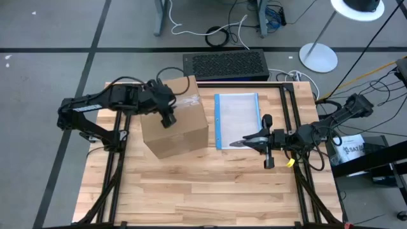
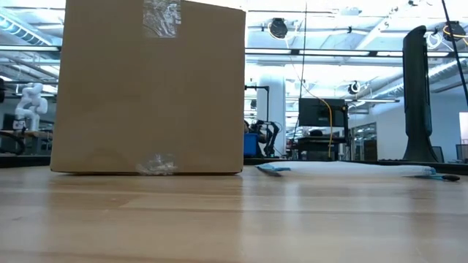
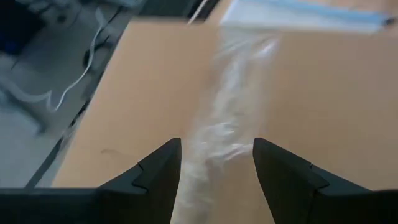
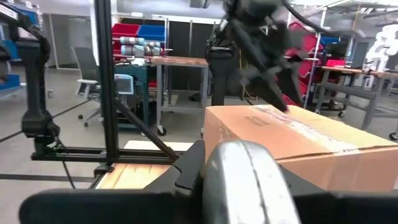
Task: Unpack boxes
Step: Open the cardboard box using the gray cutter
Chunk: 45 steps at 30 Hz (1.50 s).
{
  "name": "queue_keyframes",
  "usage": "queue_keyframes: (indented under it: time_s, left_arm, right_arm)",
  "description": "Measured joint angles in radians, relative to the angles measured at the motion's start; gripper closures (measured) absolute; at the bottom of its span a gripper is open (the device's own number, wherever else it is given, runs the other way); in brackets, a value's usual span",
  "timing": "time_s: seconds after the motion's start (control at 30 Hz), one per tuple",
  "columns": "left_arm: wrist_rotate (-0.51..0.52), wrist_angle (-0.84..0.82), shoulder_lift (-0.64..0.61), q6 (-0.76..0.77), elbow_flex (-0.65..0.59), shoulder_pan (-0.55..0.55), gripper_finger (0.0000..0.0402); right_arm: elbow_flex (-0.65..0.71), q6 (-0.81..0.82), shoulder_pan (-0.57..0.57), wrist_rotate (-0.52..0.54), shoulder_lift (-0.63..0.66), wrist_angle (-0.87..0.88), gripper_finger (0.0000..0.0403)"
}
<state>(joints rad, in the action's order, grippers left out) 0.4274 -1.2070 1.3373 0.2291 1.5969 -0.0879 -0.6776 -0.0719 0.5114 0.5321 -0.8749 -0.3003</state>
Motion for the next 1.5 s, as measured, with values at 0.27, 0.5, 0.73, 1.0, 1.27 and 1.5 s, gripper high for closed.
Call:
queue_keyframes:
  time_s: [0.27,0.5,0.73,1.0,1.27,1.5]
  left_arm:
    - [-0.179,0.253,-0.004,-0.005,-0.194,-0.084,0.0197]
    - [-0.318,0.345,0.023,-0.009,-0.212,0.006,0.022]
    - [-0.327,0.474,0.027,0.002,-0.217,0.093,0.0231]
    - [-0.247,0.553,0.024,-0.066,-0.119,0.157,0.0231]
    - [-0.167,0.089,-0.04,-0.009,0.039,0.256,0.0231]
    - [-0.03,-0.096,-0.158,0.195,-0.018,0.427,0.0231]
  right_arm:
    - [0.0,-0.003,0.064,0.073,0.0,-0.002,0.0333]
    - [0.0,-0.027,0.08,0.099,0.0,-0.027,0.0333]
    - [0.0,-0.104,0.071,0.093,0.002,-0.181,0.0334]
    - [-0.105,-0.095,-0.016,0.026,-0.118,-0.195,0.0334]
    - [-0.39,-0.024,-0.22,-0.124,-0.371,0.003,0.0334]
    - [-0.514,0.086,-0.422,-0.348,-0.539,-0.035,0.0334]
